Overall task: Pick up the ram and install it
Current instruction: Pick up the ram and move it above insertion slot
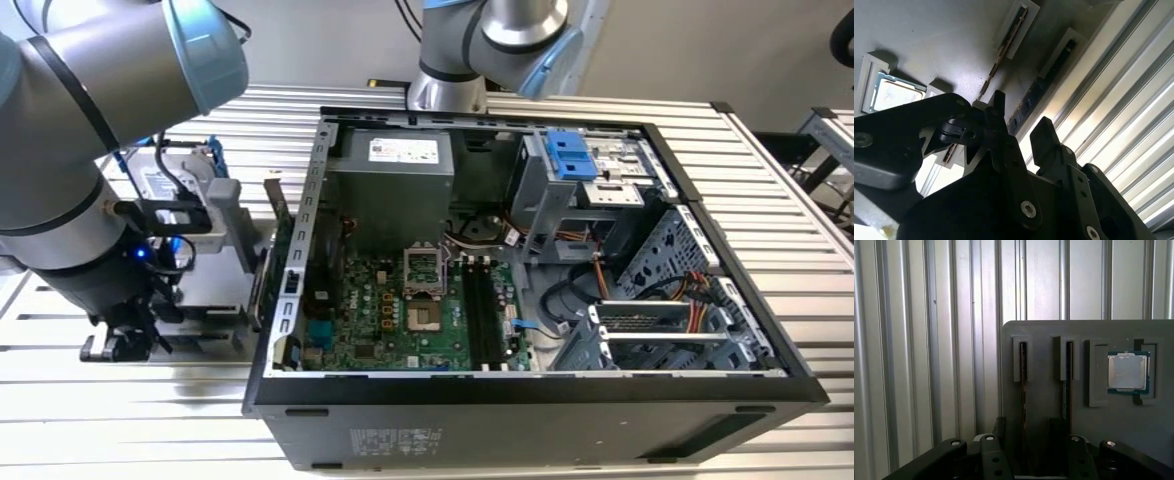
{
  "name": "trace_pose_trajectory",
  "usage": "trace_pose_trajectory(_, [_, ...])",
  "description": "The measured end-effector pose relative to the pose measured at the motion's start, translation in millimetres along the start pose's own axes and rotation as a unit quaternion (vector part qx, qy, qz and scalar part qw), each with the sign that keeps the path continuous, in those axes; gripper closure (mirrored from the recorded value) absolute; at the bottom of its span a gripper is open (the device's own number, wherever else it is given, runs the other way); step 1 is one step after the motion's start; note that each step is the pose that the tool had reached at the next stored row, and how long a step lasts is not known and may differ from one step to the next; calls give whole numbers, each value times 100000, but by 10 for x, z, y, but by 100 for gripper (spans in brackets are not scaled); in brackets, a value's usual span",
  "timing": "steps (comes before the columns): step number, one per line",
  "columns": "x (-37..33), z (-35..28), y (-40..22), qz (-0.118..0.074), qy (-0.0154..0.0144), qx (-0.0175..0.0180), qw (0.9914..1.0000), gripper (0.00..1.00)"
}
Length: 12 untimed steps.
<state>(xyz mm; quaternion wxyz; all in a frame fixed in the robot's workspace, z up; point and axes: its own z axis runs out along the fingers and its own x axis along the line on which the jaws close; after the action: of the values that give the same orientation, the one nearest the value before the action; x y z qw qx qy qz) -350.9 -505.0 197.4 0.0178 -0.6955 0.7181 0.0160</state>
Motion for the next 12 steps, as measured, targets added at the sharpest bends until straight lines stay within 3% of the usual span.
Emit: trace_pose_trajectory(12, [0,1,4,2,-5,4,100000,100])
